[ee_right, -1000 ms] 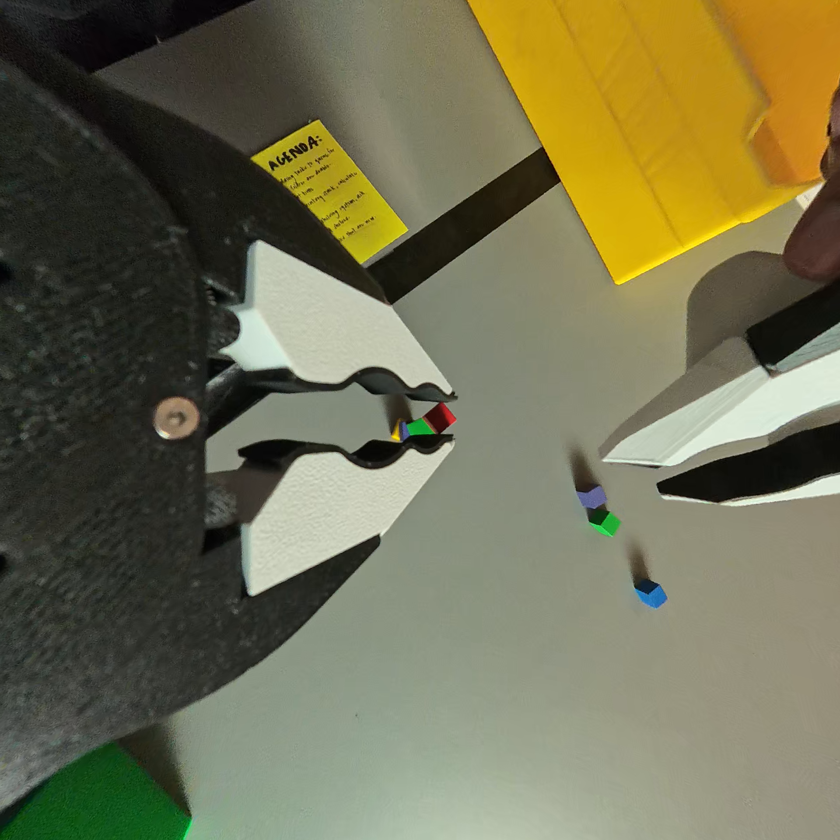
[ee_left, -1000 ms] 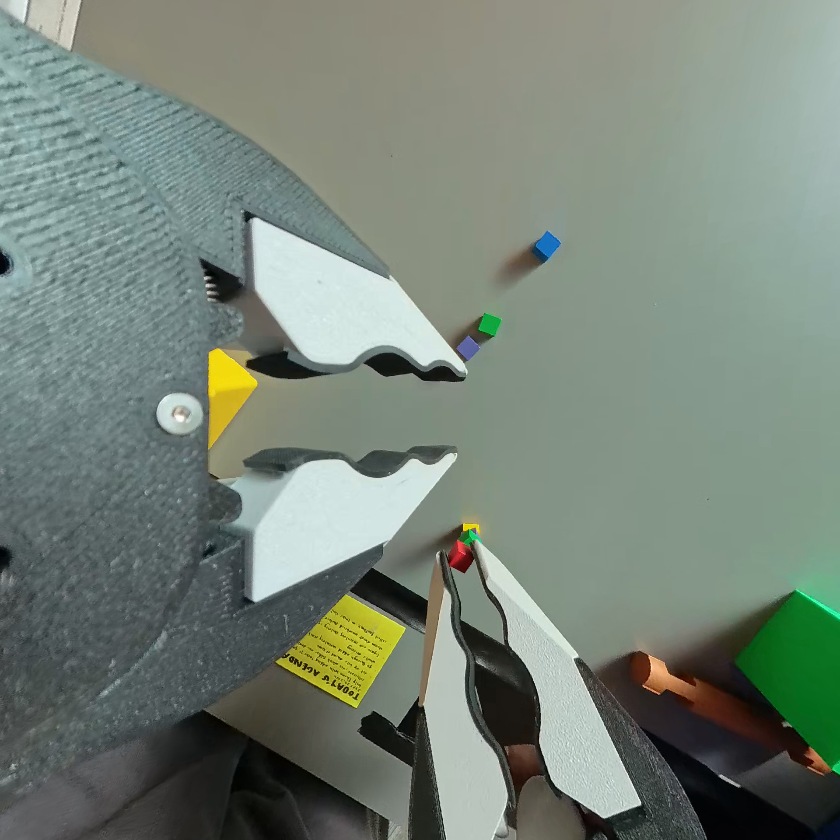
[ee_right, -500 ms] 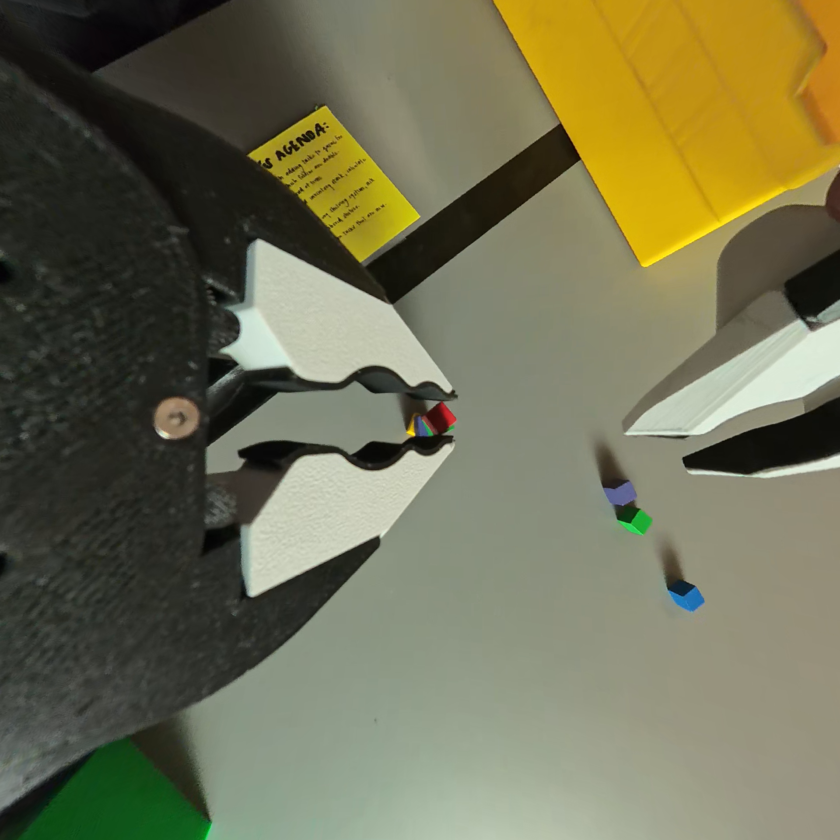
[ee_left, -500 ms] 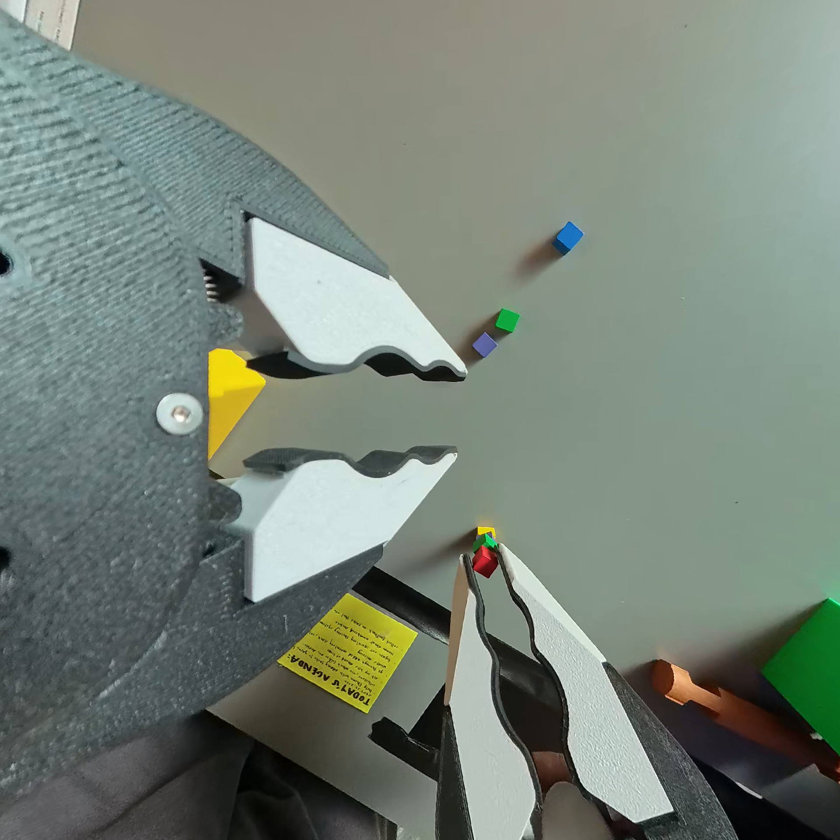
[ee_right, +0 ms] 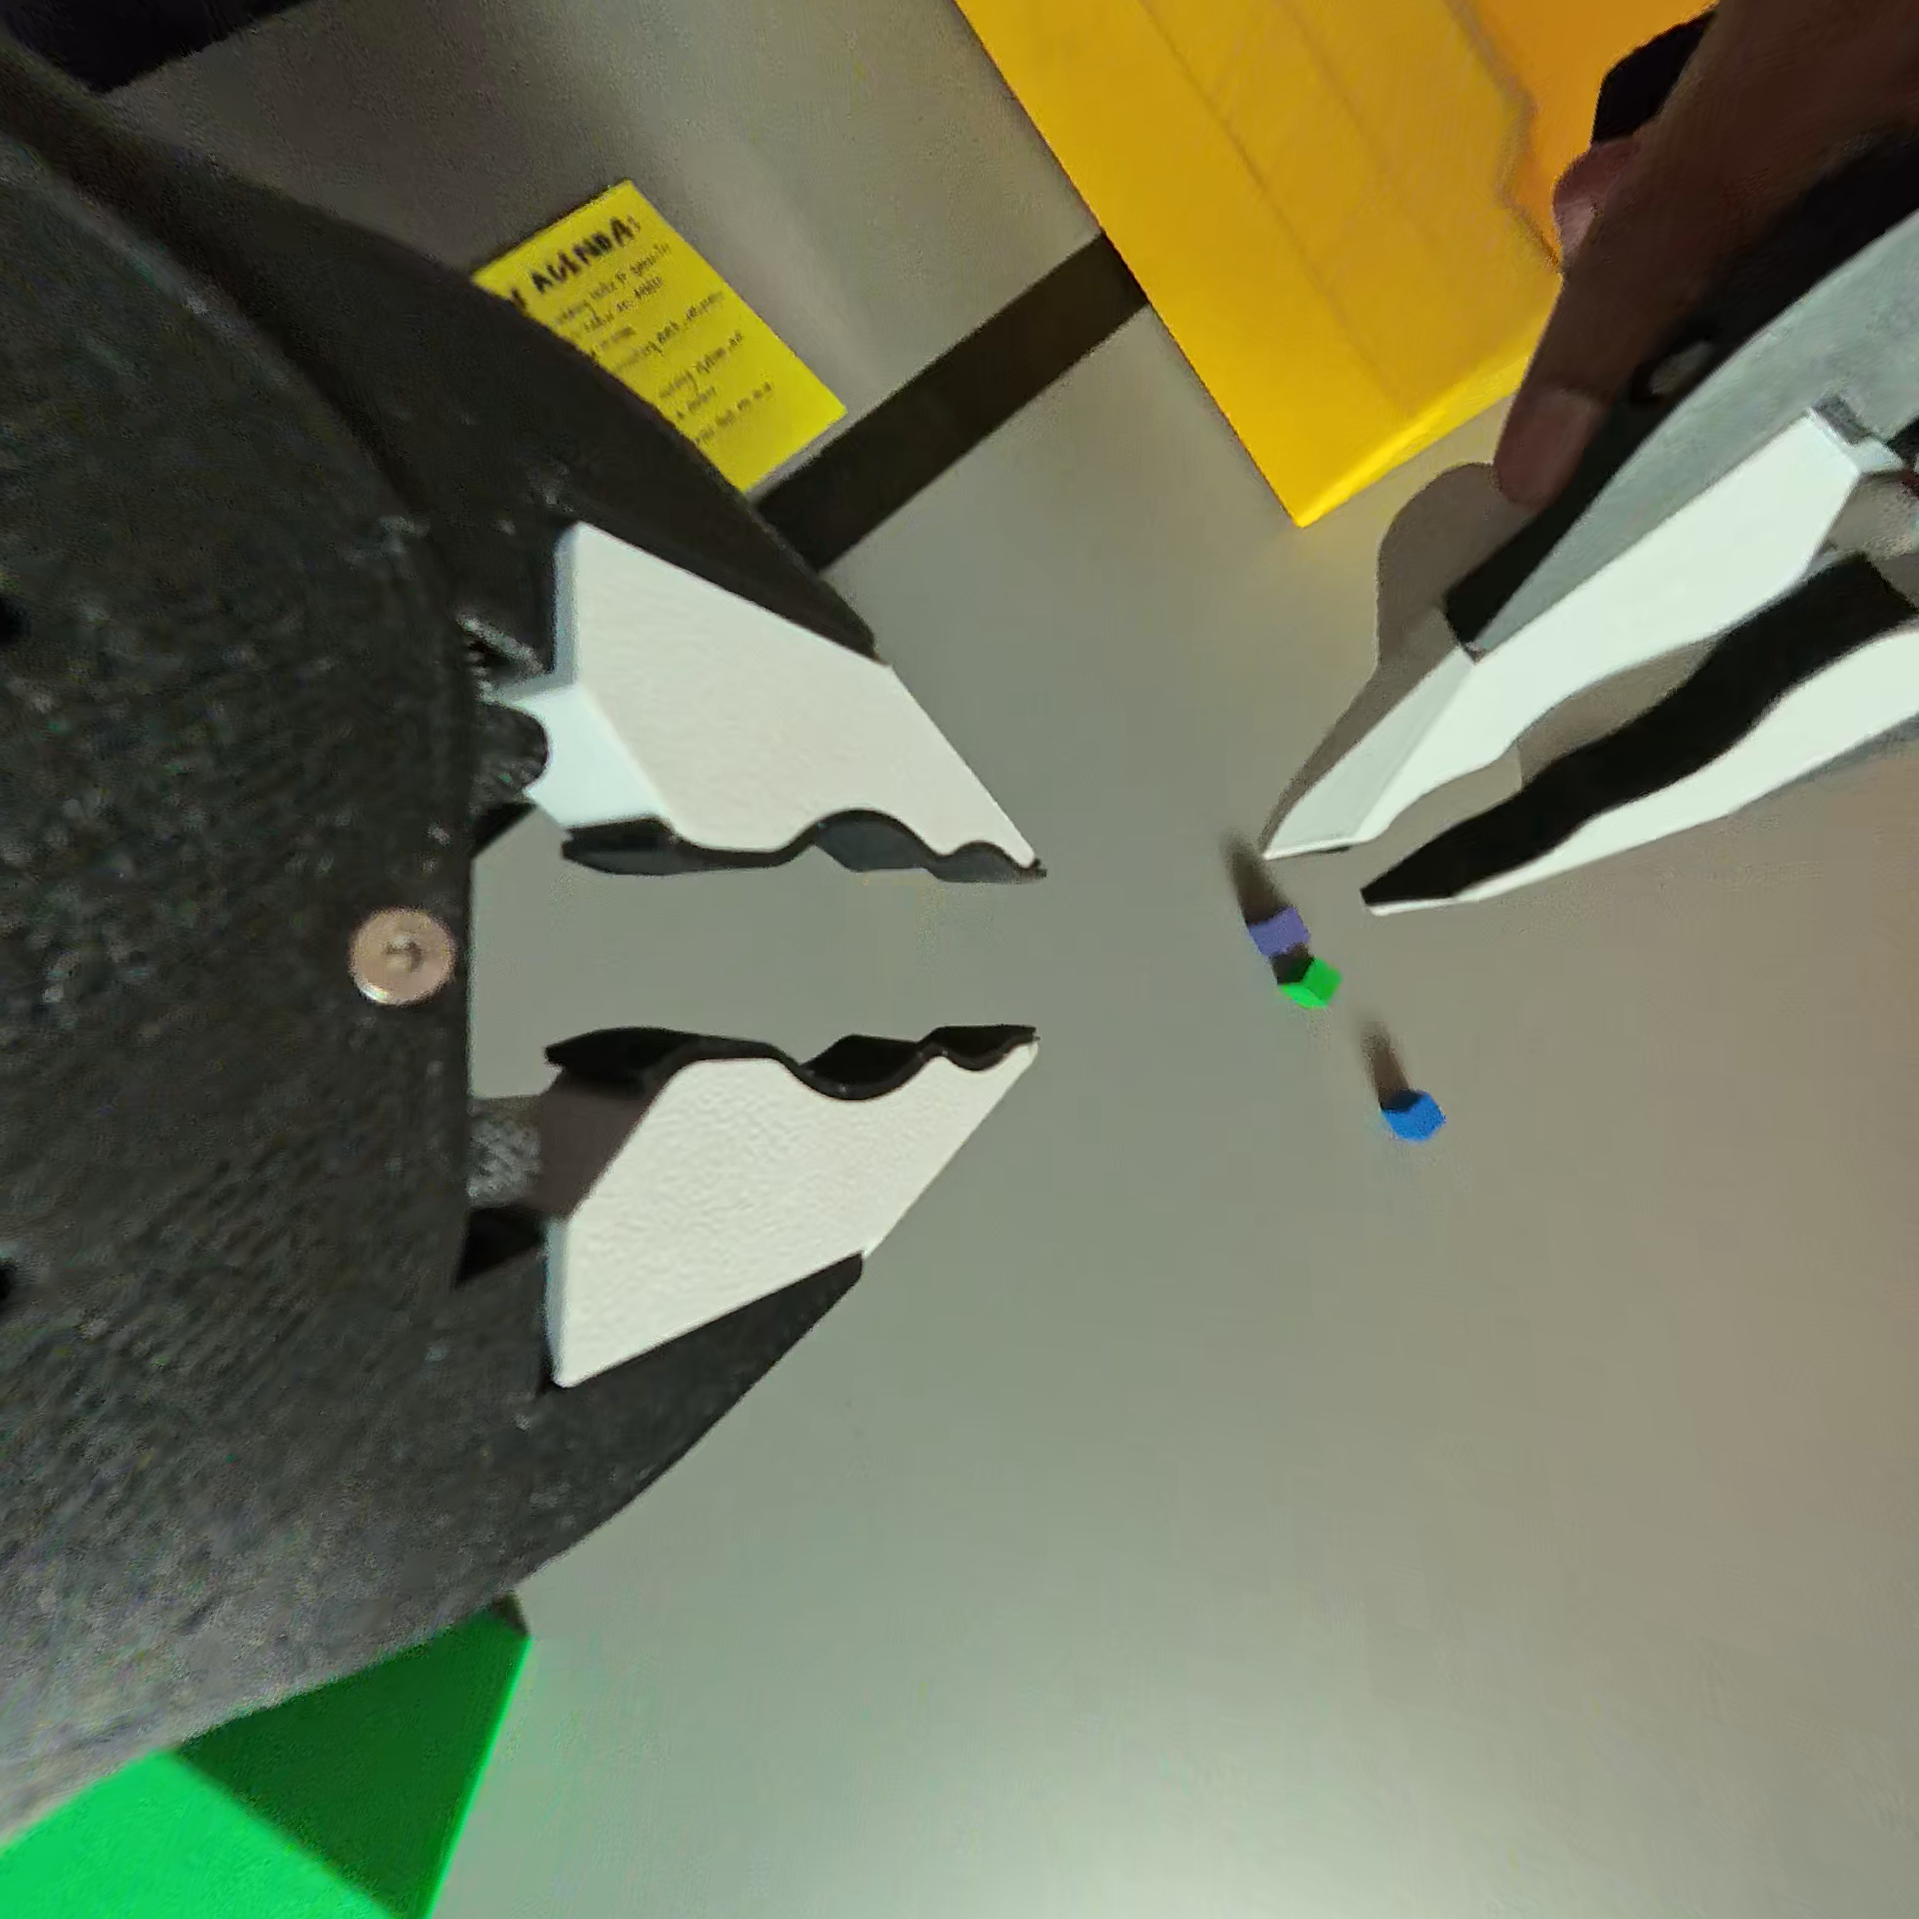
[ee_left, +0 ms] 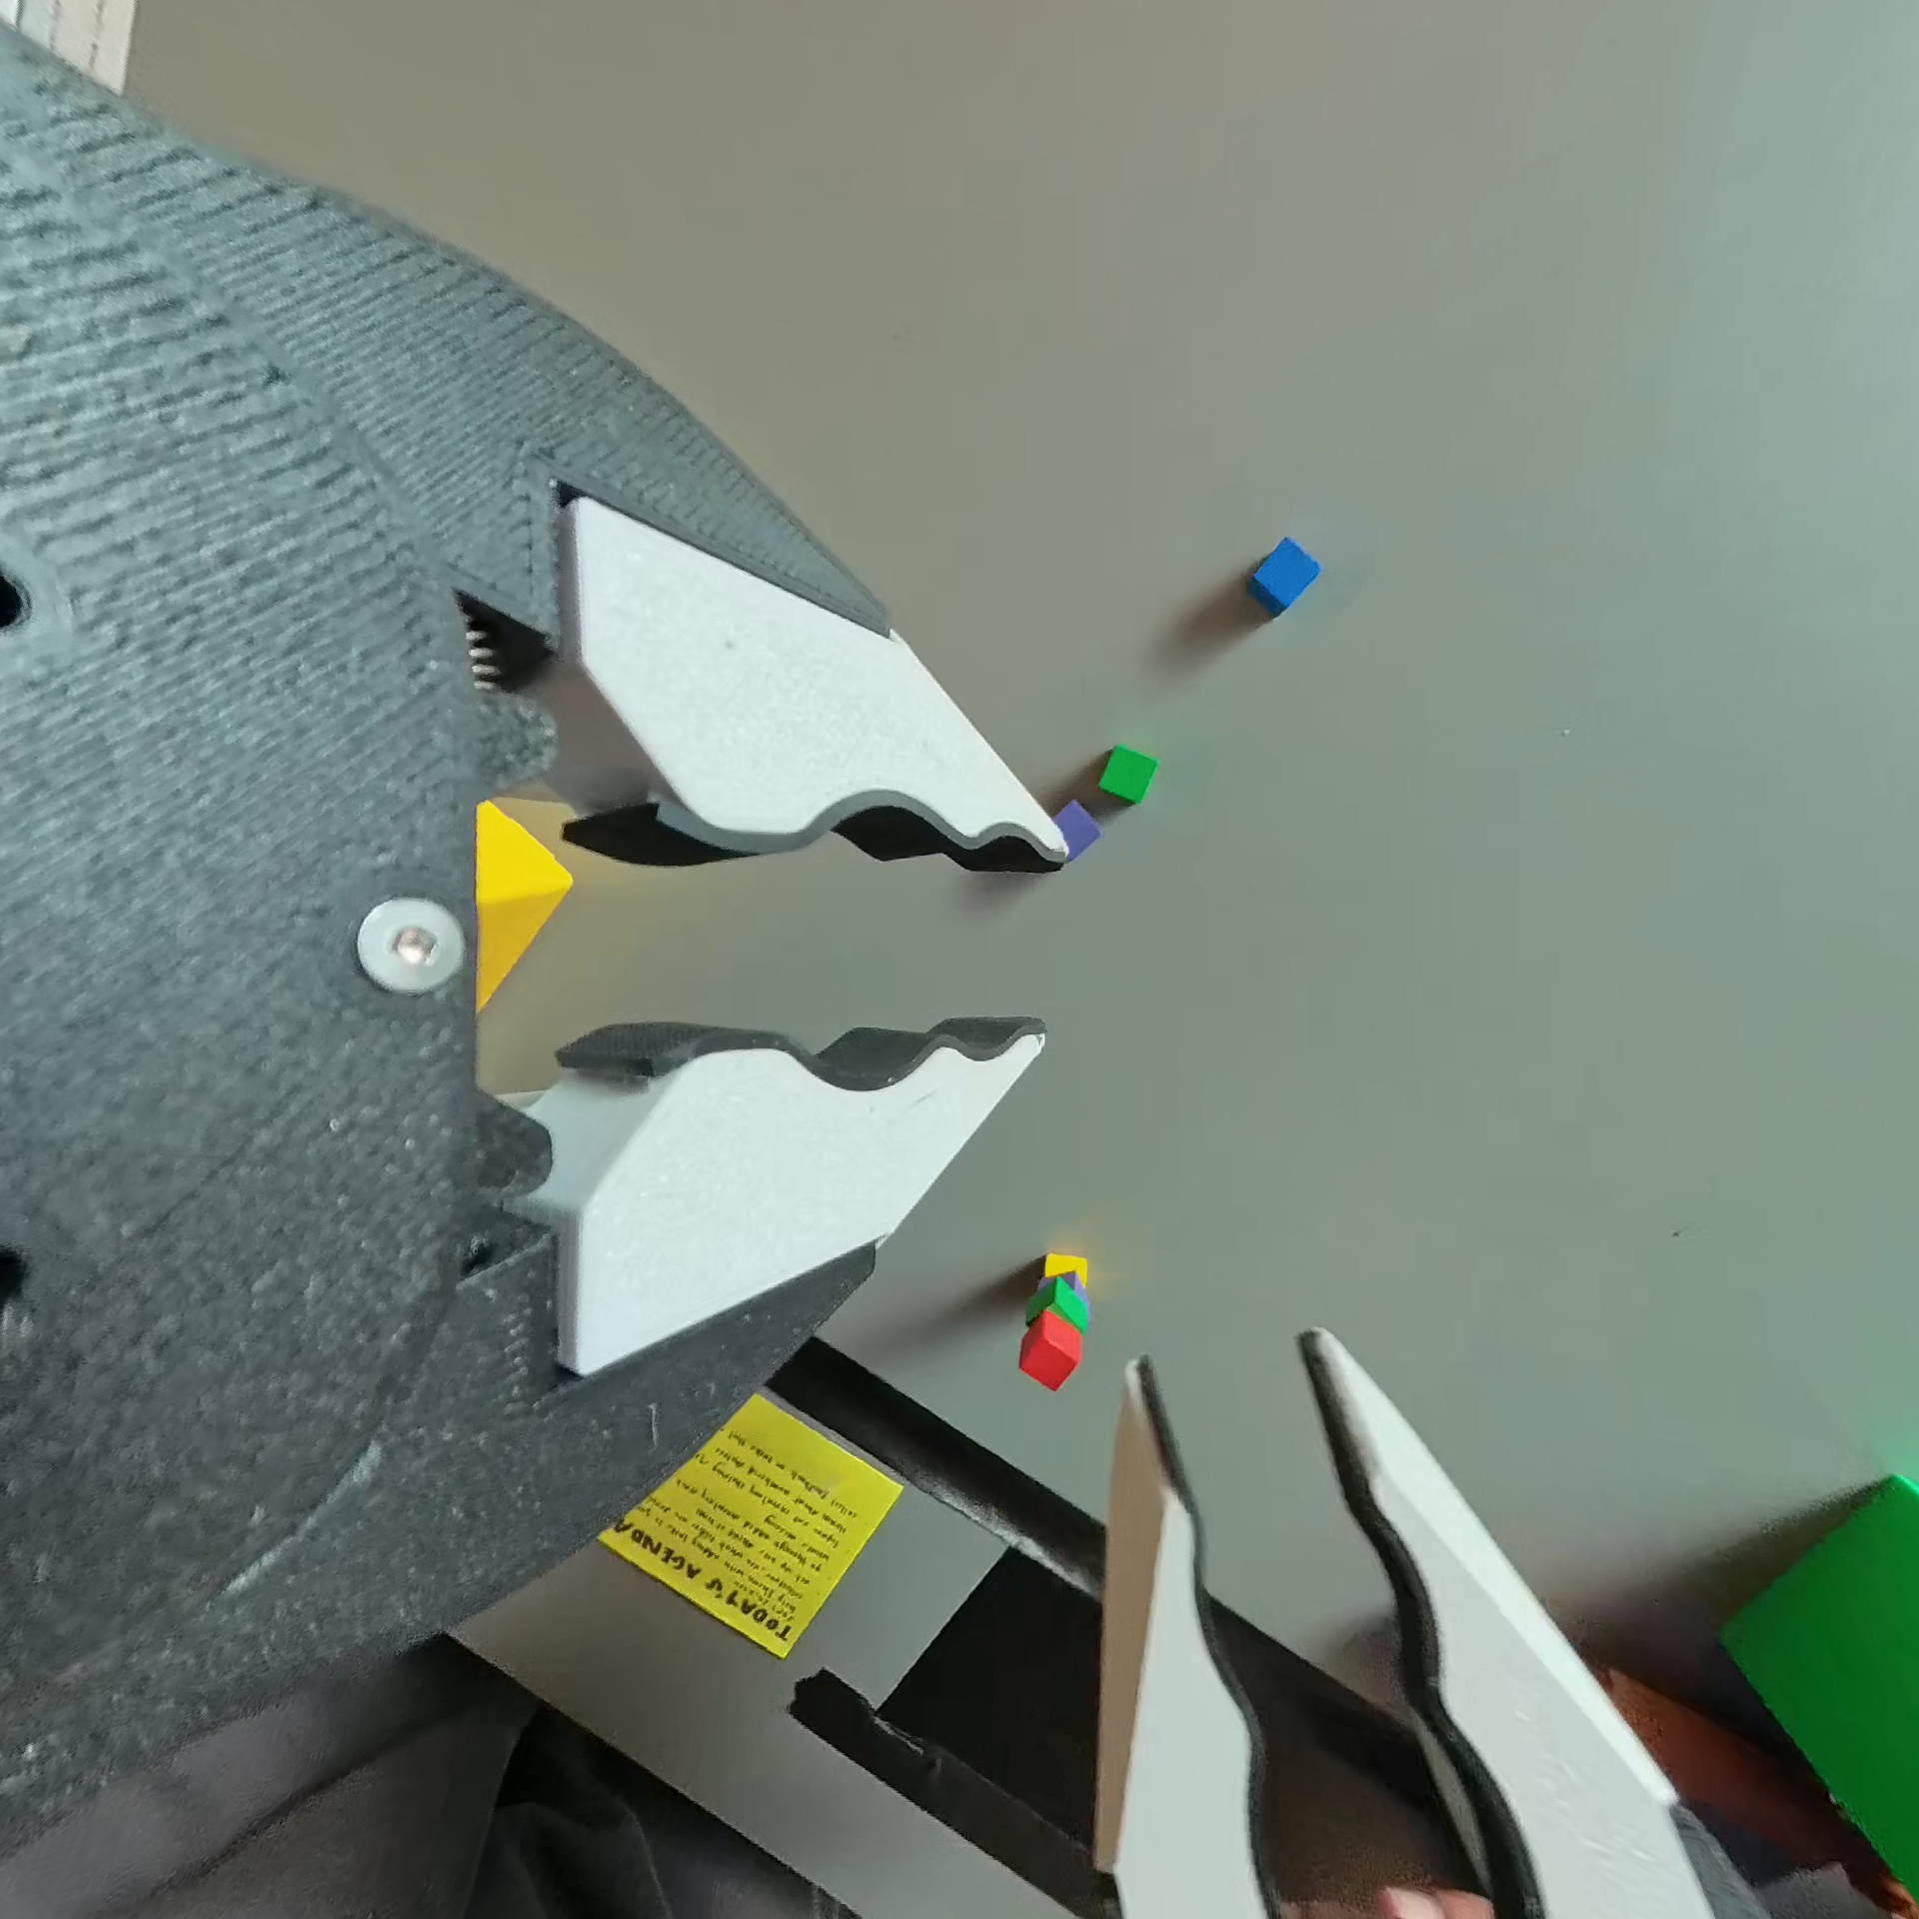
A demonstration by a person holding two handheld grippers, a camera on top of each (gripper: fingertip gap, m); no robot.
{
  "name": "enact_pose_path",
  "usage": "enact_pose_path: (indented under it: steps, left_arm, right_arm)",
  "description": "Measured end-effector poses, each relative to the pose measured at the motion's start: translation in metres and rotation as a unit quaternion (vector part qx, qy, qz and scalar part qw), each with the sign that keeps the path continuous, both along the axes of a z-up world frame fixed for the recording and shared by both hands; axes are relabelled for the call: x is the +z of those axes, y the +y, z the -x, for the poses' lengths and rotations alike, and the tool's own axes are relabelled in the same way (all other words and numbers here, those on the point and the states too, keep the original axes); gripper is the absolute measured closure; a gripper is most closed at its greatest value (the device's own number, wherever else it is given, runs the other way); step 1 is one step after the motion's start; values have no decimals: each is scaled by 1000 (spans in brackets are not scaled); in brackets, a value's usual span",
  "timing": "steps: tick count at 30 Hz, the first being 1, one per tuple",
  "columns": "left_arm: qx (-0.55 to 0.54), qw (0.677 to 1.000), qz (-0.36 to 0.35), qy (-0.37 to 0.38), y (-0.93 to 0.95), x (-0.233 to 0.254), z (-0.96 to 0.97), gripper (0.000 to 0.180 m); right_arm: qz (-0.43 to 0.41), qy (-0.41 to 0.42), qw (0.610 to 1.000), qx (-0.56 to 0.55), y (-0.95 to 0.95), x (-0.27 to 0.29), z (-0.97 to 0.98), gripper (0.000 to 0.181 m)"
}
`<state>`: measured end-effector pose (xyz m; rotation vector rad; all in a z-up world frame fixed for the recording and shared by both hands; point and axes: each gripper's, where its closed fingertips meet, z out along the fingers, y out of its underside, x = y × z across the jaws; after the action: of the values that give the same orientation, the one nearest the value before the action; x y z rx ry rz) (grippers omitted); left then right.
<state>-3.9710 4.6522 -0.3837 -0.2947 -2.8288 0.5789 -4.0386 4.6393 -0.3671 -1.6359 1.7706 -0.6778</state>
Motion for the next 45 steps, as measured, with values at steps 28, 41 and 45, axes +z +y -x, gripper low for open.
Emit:
enact_pose_path:
  steps: [28, 41, 45]
  left_arm:
    - [464, 882, 75, -29, -9, -36, -27, 144]
    - [459, 883, 99, -14, 8, -21, -21, 180]
    - [439, 892, 106, -3, 7, -20, -15, 172]
  right_arm:
    - [0, 6, 951, 310, -56, -39, -132, 150]
    - [45, 3, 951, 305, -43, -20, -125, 173]
    - [14, -26, 967, 251, -38, 18, -78, 172]
